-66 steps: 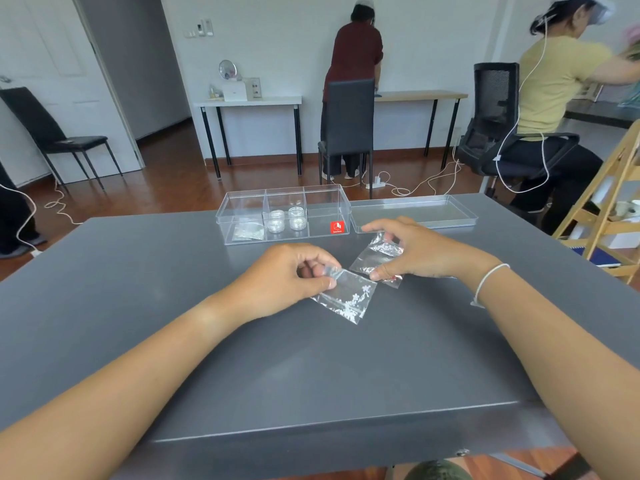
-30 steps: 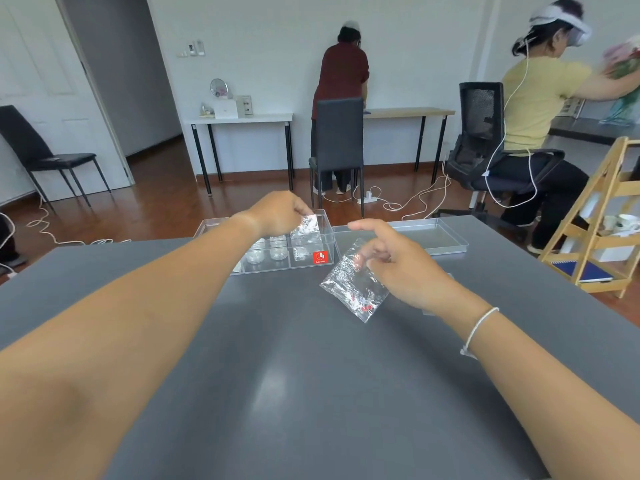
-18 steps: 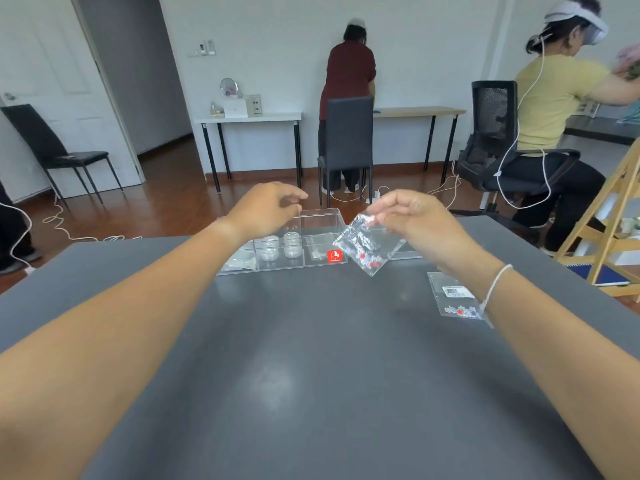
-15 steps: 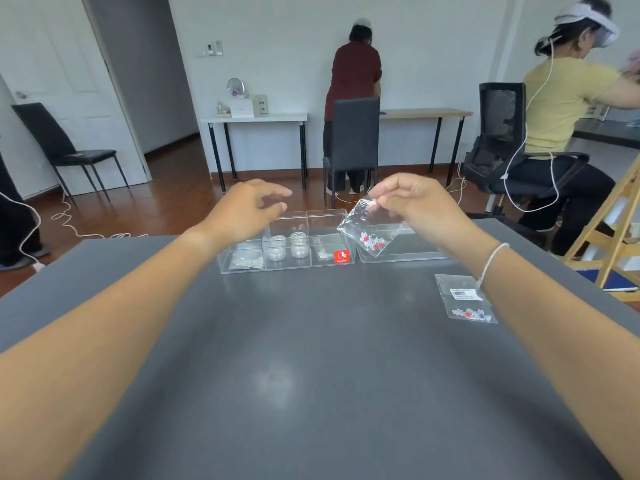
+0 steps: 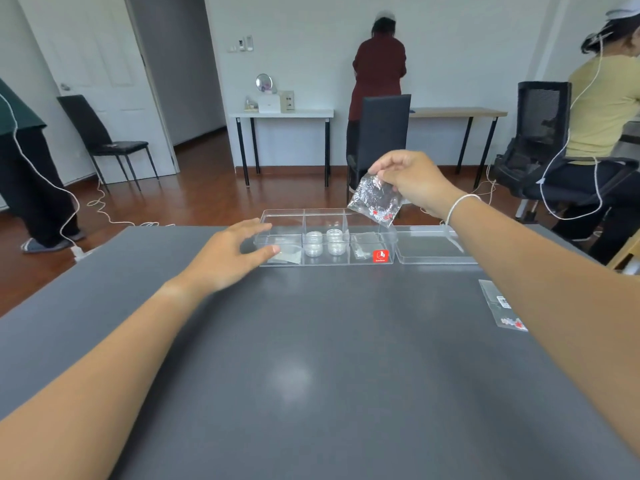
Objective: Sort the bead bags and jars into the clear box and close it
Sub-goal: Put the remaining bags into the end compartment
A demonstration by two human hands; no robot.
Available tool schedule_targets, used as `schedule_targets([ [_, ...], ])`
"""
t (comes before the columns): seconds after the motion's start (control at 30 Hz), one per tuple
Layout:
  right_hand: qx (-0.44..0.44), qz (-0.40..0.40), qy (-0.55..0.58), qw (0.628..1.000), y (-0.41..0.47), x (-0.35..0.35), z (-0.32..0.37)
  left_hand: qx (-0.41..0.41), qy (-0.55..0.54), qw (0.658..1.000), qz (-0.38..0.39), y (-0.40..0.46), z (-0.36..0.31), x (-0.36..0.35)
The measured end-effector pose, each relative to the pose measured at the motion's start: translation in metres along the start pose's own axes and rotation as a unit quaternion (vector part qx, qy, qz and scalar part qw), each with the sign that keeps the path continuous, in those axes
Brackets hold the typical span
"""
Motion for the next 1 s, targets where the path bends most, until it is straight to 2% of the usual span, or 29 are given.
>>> schedule_targets([
  [0.27, -0.024, 0.046, -0.143, 0.988, 0.011, -0.023, -0.011, -0.031, 0.012, 0.999, -0.019, 0.0, 0.0, 0.004],
  [0.53, 0.002, 0.116, -0.256, 0.96, 0.012, -0.057, -0.018, -0.043, 0.001, 0.999, -0.033, 0.0, 0.002, 0.008],
  [0.73, 0.001, 0.154, -0.272, 0.95, 0.01, -0.066, -0.025, -0.048, -0.008, 0.998, -0.035, 0.0, 0.005, 0.009],
  [1.0, 0.038, 0.065, -0.292, 0.953, 0.003, -0.052, -0.023, -0.048, -0.015, 0.998, -0.034, 0.001, 0.008, 0.009],
])
Point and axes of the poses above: each hand's wrist, its own y-axis towards the middle knuckle, its own x-axis out of the back of the hand, z = x × y, the point moved 7 cm from there along y, towards the middle knuckle, and after that the axes turned 7 degrees about -x, right-handed, at the moved point
